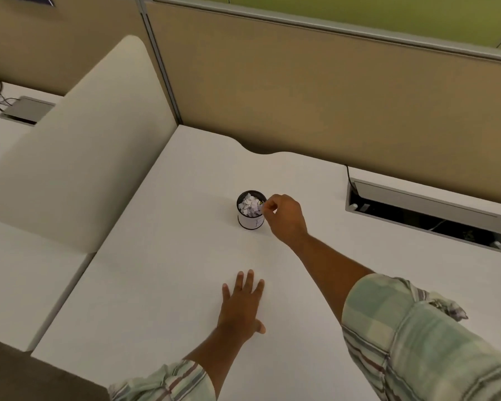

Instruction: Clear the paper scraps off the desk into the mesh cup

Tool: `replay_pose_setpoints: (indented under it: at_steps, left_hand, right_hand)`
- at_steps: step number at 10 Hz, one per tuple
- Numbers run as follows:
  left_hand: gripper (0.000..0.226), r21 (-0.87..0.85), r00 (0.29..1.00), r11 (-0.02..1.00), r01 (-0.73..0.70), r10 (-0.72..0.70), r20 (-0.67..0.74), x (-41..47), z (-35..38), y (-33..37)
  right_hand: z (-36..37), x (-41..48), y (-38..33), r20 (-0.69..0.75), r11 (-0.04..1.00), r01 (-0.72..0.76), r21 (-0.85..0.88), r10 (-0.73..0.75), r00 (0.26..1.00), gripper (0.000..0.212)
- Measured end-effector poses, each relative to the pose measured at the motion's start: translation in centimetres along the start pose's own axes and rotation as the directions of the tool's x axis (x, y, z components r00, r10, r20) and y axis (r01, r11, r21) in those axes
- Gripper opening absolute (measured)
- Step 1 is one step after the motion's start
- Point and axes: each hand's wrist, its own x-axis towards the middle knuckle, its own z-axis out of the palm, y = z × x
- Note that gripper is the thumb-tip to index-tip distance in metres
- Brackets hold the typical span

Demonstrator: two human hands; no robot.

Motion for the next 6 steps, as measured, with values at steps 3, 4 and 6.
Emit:
replay_pose_setpoints:
  at_steps: [3, 4, 6]
  left_hand:
    - [0.119, 0.011, 1.0, 1.0, 0.004, -0.005, 0.023, 0.6, 0.4, -0.1]
    - [0.12, 0.007, 1.0, 1.0, 0.001, -0.001, 0.027, 0.6, 0.1, 0.0]
    - [0.12, -0.013, 1.0, 1.0, 0.001, 0.0, 0.024, 0.5, -0.2, 0.2]
  right_hand:
    - [1.8, 3.6, -1.0, 0.066, 0.985, -0.056, -0.165, 0.067, 0.996, 0.021]
    - [1.6, 3.4, -0.7, 0.054, 0.985, -0.064, -0.163, 0.073, 0.996, 0.017]
    - [-0.1, 1.9, 0.4, 0.003, 0.99, -0.063, -0.123, 0.064, 0.998, 0.017]
